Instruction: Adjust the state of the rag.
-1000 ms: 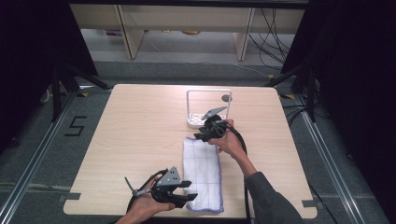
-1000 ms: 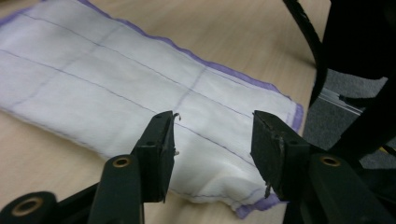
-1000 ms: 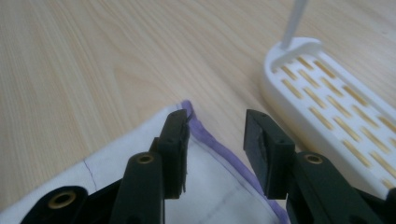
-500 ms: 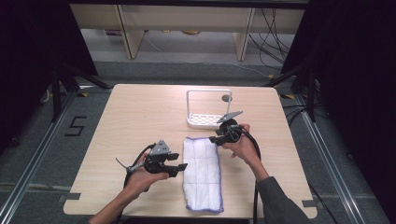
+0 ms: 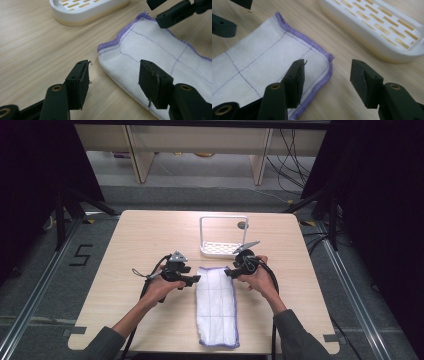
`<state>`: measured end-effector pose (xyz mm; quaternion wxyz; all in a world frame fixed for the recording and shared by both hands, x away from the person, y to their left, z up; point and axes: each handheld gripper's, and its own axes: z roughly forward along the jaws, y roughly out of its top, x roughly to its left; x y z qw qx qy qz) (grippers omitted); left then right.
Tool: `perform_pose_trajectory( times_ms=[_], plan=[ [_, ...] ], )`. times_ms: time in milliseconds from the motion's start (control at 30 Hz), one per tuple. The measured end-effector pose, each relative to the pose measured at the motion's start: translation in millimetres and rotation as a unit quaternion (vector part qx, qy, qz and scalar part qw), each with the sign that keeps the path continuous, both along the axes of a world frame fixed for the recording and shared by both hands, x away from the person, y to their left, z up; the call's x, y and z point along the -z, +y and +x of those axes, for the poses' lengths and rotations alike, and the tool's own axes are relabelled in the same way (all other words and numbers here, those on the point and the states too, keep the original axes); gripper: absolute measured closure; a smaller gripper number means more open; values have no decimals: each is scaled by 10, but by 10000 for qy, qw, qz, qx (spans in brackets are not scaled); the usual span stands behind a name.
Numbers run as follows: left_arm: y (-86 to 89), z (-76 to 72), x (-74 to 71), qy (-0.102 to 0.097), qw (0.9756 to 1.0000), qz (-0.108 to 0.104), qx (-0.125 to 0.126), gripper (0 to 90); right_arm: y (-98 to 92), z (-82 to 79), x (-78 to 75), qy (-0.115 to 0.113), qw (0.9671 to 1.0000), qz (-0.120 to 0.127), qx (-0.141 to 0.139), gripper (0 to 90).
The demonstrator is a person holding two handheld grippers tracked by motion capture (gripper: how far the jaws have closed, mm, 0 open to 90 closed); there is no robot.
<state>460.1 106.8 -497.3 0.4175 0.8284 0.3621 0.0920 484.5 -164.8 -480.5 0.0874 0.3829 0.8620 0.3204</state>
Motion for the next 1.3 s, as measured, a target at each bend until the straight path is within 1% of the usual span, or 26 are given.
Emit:
perform_pose_trajectory(
  times_ms=[67, 133, 167, 200, 267, 300, 367, 433, 467, 533, 567, 600, 667, 700, 733, 767, 833, 867, 900, 933, 967, 1067, 1100, 1200, 1233, 1300],
  plan=[
    [-34, 52, 7, -9, 10000, 54, 43, 423, 22, 2, 19, 34, 10000, -31, 24, 448],
    [-70, 103, 15, -14, 10000, -4, 44, 431, 39, 8, 40, 60, 10000, -67, -11, 441],
    [-98, 120, 25, -18, 10000, -74, 3, 444, 53, 14, 68, -30, 10000, -60, -38, 441],
    [-100, 141, 25, -40, 10000, 22, 53, 452, 70, -1, 61, 91, 9999, -111, 27, 441],
    [-114, 150, 32, -61, 10000, 39, 37, 453, 87, -3, 79, 108, 9999, -76, 69, 442],
    [-111, 163, 34, -65, 10000, 24, 66, 461, 83, 2, 101, 31, 9997, -221, 108, 441],
    [-107, 169, 34, -60, 9999, 59, 59, 467, 91, -6, 103, 91, 9997, -215, 121, 441],
    [-122, 173, 56, -46, 9999, 114, 101, 468, 99, -5, 123, -6, 9998, -155, 103, 441],
    [-132, 175, 71, -13, 9998, 167, 113, 460, 104, -16, 116, 61, 9999, -108, 67, 441],
    [-142, 180, 88, -17, 9997, 199, 109, 453, 98, -16, 103, 72, 9998, -174, 60, 440],
    [-155, 177, 102, -4, 9998, 180, 27, 453, 95, -2, 123, -116, 9998, -129, 54, 440],
    [-156, 188, 111, -1, 9997, 221, 125, 464, 94, -9, 118, 7, 9998, -173, 97, 436],
    [-176, 184, 127, -2, 9994, 288, 169, 470, 96, -9, 121, 7, 9998, -182, 123, 435],
    [-180, 185, 128, -7, 9993, 303, 197, 487, 120, -5, 149, -47, 9997, -179, 150, 435],
    [-189, 184, 131, -32, 9994, 287, 205, 499, 119, -3, 141, -19, 9997, -209, 81, 436],
    [-194, 180, 128, -37, 9992, 299, 274, 540, 147, -18, 149, 94, 9996, -223, 170, 437],
    [-214, 173, 136, -81, 9990, 336, 284, 559, 161, -20, 163, 87, 9996, -228, 166, 450],
    [-224, 171, 142, -91, 9990, 339, 293, 577, 152, -23, 166, 19, 9996, -244, 113, 453],
    [-224, 171, 142, -91, 9990, 339, 293, 597, 159, -26, 173, 18, 9996, -221, 160, 457],
    [-236, 167, 153, -105, 9987, 339, 365, 620, 153, -25, 169, 30, 9996, -257, 129, 461],
    [-236, 167, 153, -105, 9987, 339, 365, 646, 150, -18, 179, -21, 9996, -262, 138, 472],
    [-229, 157, 148, -185, 9982, 361, 436, 737, 163, -28, 192, 12, 9997, -199, 108, 522],
    [-226, 160, 151, -191, 9981, 366, 452, 752, 183, -32, 209, -52, 9996, -159, 219, 534],
    [-218, 160, 163, -201, 9983, 311, 444, 786, 162, -29, 208, -64, 9999, -122, 92, 564],
    [-216, 158, 164, -211, 9984, 296, 439, 797, 156, -38, 191, 4, 9999, -145, 17, 591],
    [-218, 149, 162, -272, 9982, 331, 423, 808, 167, -47, 193, -3, 9999, -150, 21, 643]
  ],
)
